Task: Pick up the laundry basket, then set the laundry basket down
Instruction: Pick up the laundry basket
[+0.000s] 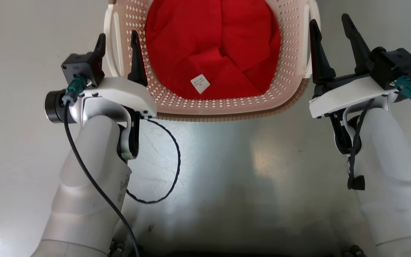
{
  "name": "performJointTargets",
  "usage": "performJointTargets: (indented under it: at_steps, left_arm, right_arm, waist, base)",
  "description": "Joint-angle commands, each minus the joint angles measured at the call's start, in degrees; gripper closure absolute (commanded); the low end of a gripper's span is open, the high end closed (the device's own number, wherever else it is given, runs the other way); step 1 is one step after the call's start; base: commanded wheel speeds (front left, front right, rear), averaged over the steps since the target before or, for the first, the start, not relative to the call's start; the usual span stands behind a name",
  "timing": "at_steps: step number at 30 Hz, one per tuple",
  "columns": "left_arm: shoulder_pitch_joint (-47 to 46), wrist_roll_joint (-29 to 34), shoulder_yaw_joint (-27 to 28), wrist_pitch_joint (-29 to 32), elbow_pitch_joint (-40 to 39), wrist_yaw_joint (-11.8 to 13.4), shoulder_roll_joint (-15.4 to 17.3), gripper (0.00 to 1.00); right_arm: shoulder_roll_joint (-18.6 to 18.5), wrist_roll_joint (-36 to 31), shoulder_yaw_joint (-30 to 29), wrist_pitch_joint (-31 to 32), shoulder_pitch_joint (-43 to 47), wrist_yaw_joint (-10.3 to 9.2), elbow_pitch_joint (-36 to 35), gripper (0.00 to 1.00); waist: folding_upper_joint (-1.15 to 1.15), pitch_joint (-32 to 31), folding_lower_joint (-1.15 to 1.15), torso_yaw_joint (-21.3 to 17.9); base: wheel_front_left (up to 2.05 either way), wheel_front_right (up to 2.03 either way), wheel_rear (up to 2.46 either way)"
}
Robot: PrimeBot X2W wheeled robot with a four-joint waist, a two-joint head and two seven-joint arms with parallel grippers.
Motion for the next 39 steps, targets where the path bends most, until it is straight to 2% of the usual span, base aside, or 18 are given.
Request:
performJointTargets:
  at_steps: [1, 17, 39]
  left_arm:
    - [0.4, -0.5, 1.6, -0.3, -0.4, 0.0, 1.2, 0.00]
    - [-2.0, -1.0, 3.1, -0.3, 3.6, 0.7, 1.2, 0.00]
    - [-8.0, -4.2, -1.4, -0.3, 14.0, 1.7, 1.2, 0.00]
  right_arm:
    - [1.4, -0.8, 1.2, -0.5, 0.9, 0.40, -0.3, 0.00]
    - [1.6, -1.6, 2.4, -0.5, -0.6, 0.40, 2.2, 0.00]
    - [1.6, -0.8, 3.9, -0.5, -6.0, 0.40, 12.6, 0.00]
  waist:
    - [0.00, 0.8, 0.00, 0.2]
    - [0.00, 3.6, 0.00, 0.6]
    - [0.00, 3.0, 0.00, 1.2]
  base:
    - [0.00, 0.00, 0.00]
    - [0.00, 0.00, 0.00]
    - [0.00, 0.00, 0.00]
